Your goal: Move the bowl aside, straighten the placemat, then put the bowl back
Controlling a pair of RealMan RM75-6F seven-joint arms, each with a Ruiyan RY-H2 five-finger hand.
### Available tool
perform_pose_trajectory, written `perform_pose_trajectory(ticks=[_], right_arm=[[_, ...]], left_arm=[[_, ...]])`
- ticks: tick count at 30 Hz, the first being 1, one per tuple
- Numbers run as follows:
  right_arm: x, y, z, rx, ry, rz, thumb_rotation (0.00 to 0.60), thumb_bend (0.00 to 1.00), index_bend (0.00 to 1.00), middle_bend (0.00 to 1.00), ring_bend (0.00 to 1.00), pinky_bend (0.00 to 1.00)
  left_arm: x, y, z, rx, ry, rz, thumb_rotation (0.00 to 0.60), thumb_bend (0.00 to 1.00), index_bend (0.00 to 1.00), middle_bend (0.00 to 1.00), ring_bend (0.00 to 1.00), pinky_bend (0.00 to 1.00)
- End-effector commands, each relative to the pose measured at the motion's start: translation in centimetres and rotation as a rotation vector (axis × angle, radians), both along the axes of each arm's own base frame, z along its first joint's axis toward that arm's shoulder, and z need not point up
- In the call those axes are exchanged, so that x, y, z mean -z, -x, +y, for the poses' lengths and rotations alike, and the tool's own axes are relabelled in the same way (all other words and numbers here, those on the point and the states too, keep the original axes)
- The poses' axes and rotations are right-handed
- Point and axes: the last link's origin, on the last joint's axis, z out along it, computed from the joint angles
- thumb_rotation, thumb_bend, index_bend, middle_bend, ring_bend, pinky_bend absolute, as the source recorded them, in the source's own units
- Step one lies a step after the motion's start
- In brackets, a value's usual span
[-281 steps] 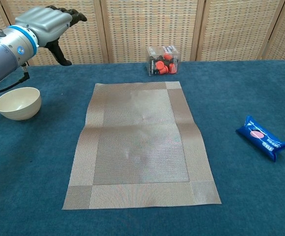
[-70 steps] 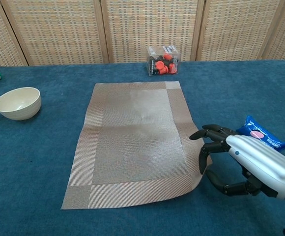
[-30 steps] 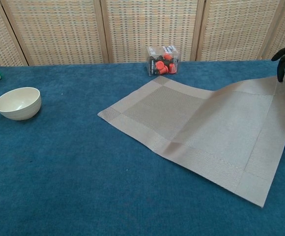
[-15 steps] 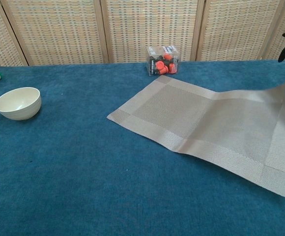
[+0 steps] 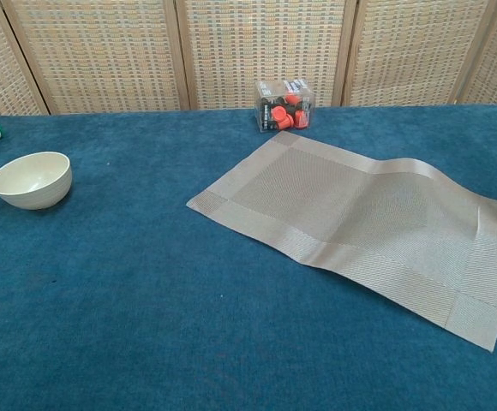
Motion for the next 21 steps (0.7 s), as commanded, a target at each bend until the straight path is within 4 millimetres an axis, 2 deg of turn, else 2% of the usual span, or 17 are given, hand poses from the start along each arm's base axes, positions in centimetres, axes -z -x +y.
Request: perform_pose_trajectory(ticks=[1, 5, 9, 16, 18, 19, 21], right_arm=[[-0.1, 0.2, 3.1, -0.013, 0.002, -0.074, 0.6, 0.25, 0.04, 0.0, 0.0, 0.0], [-0.2, 0.0, 6.1, -0.036, 0.019, -0.159, 0.6, 0.24, 0.04, 0.0, 0.0, 0.0], [-0.6, 0.2, 7.6, -0.054, 0.036, -0.183, 0.6, 0.24, 0.04, 0.0, 0.0, 0.0], [-1.3, 0.1, 8.2, -0.08, 0.044, -0.209, 0.6, 0.24, 0.04, 0.0, 0.0, 0.0], [-1.5, 0.0, 8.2, -0.091, 0.048, -0.219, 0.6, 0.24, 0.04, 0.0, 0.0, 0.0], [-1.6, -0.1, 8.3, -0.098, 0.047, -0.227, 0.6, 0.24, 0.05, 0.0, 0.0, 0.0], [-1.7, -0.2, 8.3, -0.11, 0.046, -0.233, 0.6, 0.24, 0.05, 0.0, 0.0, 0.0]], left_arm=[[0.0, -0.5, 0.7, 0.016, 0.003, 0.005, 0.6, 0.07, 0.08, 0.0, 0.0, 0.0], [-0.3, -1.8, 2.2, 0.049, 0.002, 0.036, 0.6, 0.07, 0.08, 0.0, 0.0, 0.0], [-0.2, -3.1, 3.6, 0.078, 0.027, 0.06, 0.6, 0.07, 0.08, 0.0, 0.0, 0.0], [1.7, -6.1, 7.2, 0.118, 0.128, 0.088, 0.6, 0.07, 0.07, 0.0, 0.0, 0.0], [2.3, -7.0, 8.6, 0.128, 0.148, 0.101, 0.6, 0.07, 0.07, 0.0, 0.0, 0.0], [2.9, -7.8, 10.0, 0.133, 0.158, 0.121, 0.6, 0.07, 0.07, 0.0, 0.0, 0.0], [3.4, -8.6, 11.2, 0.134, 0.168, 0.141, 0.6, 0.07, 0.07, 0.0, 0.0, 0.0]])
